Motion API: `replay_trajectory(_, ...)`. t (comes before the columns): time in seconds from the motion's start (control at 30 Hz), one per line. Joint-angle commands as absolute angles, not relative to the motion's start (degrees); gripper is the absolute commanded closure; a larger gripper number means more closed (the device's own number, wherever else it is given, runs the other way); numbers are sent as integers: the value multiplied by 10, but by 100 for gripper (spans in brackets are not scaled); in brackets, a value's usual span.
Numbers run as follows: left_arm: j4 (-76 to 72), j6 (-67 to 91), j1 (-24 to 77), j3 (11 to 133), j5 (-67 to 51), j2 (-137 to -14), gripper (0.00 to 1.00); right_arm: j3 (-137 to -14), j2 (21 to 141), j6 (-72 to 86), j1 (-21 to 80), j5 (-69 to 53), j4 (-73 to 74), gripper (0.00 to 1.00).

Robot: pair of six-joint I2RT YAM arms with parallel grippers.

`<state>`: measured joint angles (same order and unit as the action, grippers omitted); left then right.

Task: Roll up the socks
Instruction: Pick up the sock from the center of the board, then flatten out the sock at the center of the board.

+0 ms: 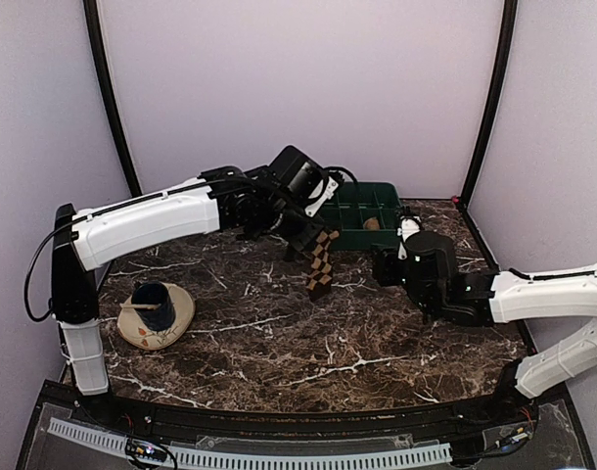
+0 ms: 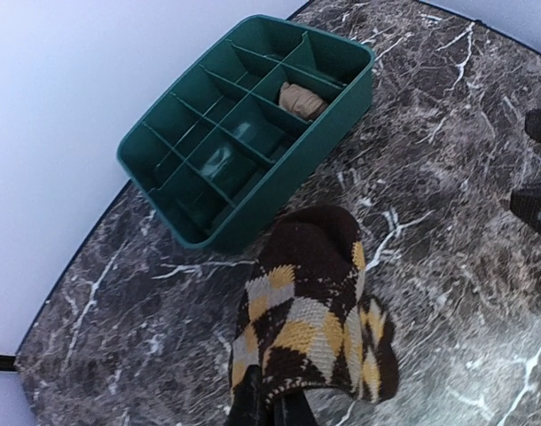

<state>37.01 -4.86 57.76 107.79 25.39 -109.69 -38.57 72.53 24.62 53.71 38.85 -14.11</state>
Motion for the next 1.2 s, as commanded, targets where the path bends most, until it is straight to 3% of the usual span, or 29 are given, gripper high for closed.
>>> replay_trajectory(0.0, 291, 28, 581, 1044, 169, -1136, 100, -360, 697, 288, 534, 404, -120, 42)
replay_trajectory(0.2, 265, 55, 583, 979, 174, -1161, 100, -359, 715, 300, 536, 378, -118, 42)
replay_trajectory(0.5, 267, 43, 580, 870, 303, -1135, 100, -403, 822, 305, 551, 325, -155, 42)
replay_trajectory(0.83, 263, 32, 568, 850, 374, -1070, 100, -462, 932, 303, 557, 231, -222, 43)
replay_trajectory(1.17, 252, 85, 548, 774, 354, -1043, 100, -546, 1040, 324, 549, 165, -226, 44)
